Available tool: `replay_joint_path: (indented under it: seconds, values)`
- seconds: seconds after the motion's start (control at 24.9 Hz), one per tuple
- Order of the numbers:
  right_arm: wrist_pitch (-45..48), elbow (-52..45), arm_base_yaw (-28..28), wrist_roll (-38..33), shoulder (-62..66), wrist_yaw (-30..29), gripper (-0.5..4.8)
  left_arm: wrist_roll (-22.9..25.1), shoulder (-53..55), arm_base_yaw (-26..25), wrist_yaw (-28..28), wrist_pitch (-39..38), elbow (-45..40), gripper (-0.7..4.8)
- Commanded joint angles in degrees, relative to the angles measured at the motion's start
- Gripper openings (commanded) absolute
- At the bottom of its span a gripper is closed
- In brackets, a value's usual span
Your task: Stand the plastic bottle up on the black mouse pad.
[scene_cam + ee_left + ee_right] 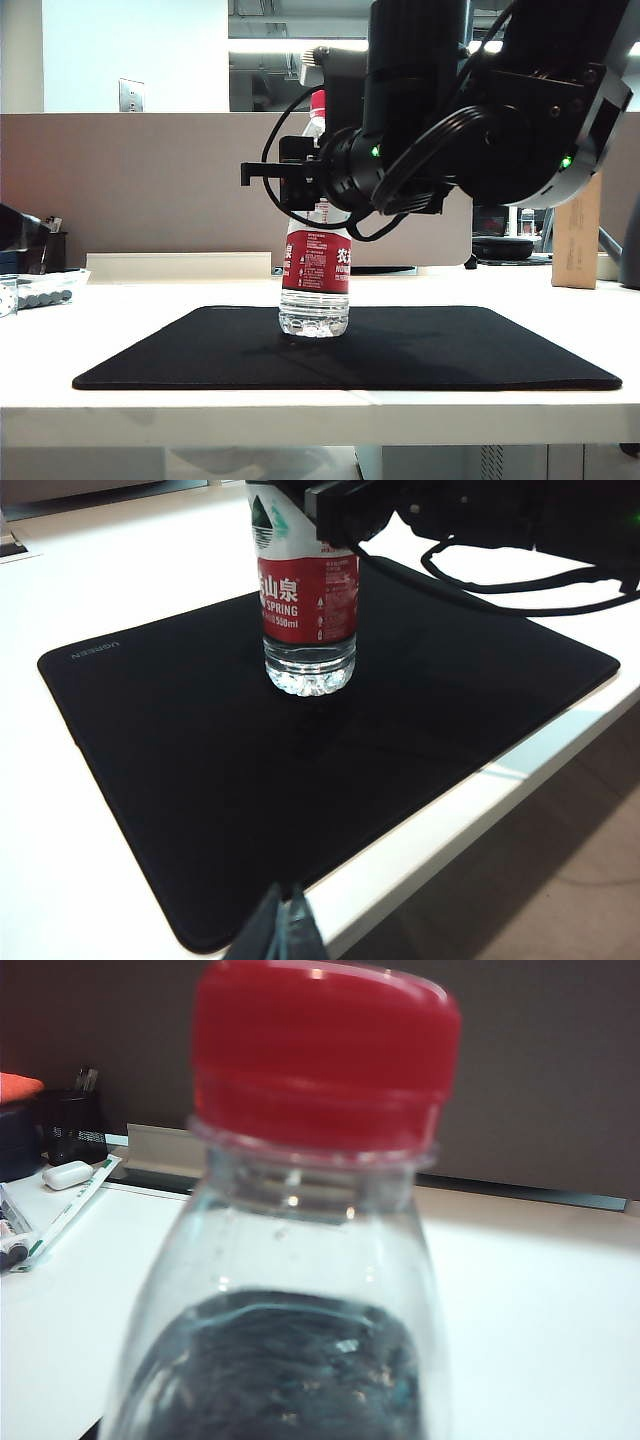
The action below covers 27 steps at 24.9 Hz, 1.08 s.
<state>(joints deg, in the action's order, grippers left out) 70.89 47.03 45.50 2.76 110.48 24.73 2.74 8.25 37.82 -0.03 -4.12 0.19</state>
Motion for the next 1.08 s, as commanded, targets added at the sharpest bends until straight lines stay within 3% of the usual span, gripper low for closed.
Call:
replay_joint_path:
  seconds: [0.04,0.24,0.32,0.4,0.48,0.92,1.08]
  values:
    - [4.37,0.7,0.15,-0.9,-0.72,0.02,1.34,-0.17,-0.02,0.04,0.22,0.17,0.26,-0.04]
    - [4.31,0.7,0.17,-0.9,-0.72,0.02,1.77,-0.17,-0.02,0.04,0.22,0.17,0.26,-0.04]
    - [4.31,0.7,0.17,-0.96,-0.72,0.02,2.39,-0.17,-0.02,0.04,0.22,0.17,0.26,-0.04]
    - [4.33,0.7,0.17,-1.09,-0.72,0.02,3.33,-0.17,-0.02,0.04,0.22,0.17,0.26,-0.04]
    - [4.35,0.7,0.17,-1.09,-0.74,0.04,3.75,-0.17,-0.02,0.04,0.22,0.17,0.26,-0.04]
    - [9.86,0.85,0.09,-0.81,-4.81,0.04,3.78,-0.17,-0.66,0.04,0.22,-0.07,0.26,-0.04]
    - [9.81,0.85,0.09,4.9,-8.94,0.04,3.78,-0.17,-2.14,-1.4,0.24,-0.04,0.26,-0.04]
